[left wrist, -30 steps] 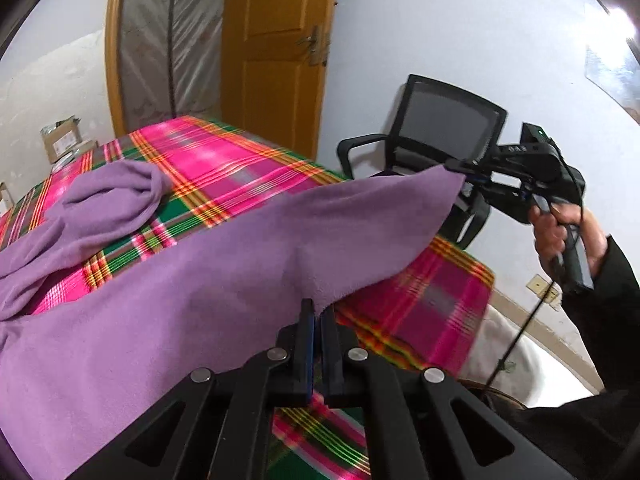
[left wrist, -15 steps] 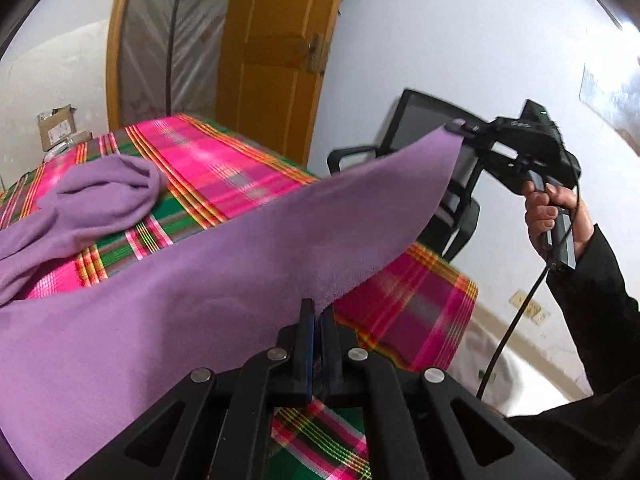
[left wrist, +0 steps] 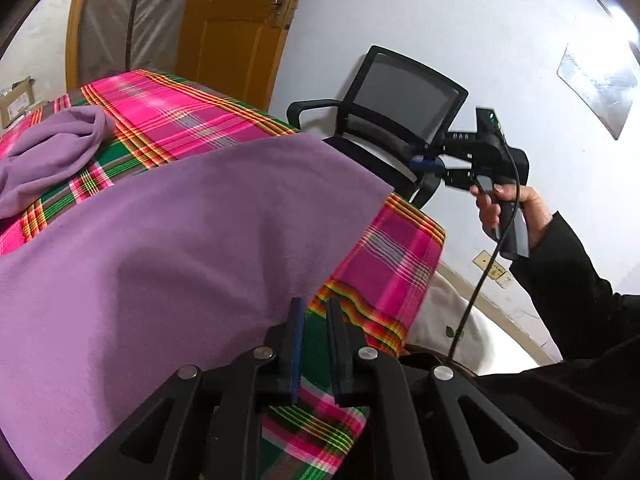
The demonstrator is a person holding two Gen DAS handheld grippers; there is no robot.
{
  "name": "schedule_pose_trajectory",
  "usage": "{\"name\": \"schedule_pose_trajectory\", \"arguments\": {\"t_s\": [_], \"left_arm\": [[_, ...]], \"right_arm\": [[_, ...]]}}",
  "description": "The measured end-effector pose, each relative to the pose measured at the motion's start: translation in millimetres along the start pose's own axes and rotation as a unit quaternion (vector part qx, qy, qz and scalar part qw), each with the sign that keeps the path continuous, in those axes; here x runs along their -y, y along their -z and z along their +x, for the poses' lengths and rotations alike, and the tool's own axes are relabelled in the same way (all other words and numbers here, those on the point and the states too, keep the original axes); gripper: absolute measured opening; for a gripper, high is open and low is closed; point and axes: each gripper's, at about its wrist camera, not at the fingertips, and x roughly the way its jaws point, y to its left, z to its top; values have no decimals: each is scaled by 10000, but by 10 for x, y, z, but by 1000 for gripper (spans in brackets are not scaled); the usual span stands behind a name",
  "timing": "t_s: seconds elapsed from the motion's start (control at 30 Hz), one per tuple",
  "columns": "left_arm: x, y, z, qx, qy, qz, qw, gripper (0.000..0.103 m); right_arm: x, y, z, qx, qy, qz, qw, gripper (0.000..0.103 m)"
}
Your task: Fold clothes
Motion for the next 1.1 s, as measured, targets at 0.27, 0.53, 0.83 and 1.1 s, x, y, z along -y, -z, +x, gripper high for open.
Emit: {"name": "schedule_pose_trajectory", "arguments": {"t_s": [0.27,0.53,0.83,1.1], "left_arm": [[-322,27,-262,484,-460,-735,9951,10],[-755,357,-613,743,-1021,-1584,9793,10],[-957,726,-842,877,-1207,-2037,9676,10],[-1261,948,-1231,1213,-1934,-2523,9403,10]], "right_arm": [[-1074,585,108,-79,-410,-2293,9725,36],[-1905,1642,528,-950,-808,-4434,8876,36],[-1919,1954,529,-968,-829,-5695,8121,40],[-2222,1880,568,-1058,-976,-5536,8203,43]]}}
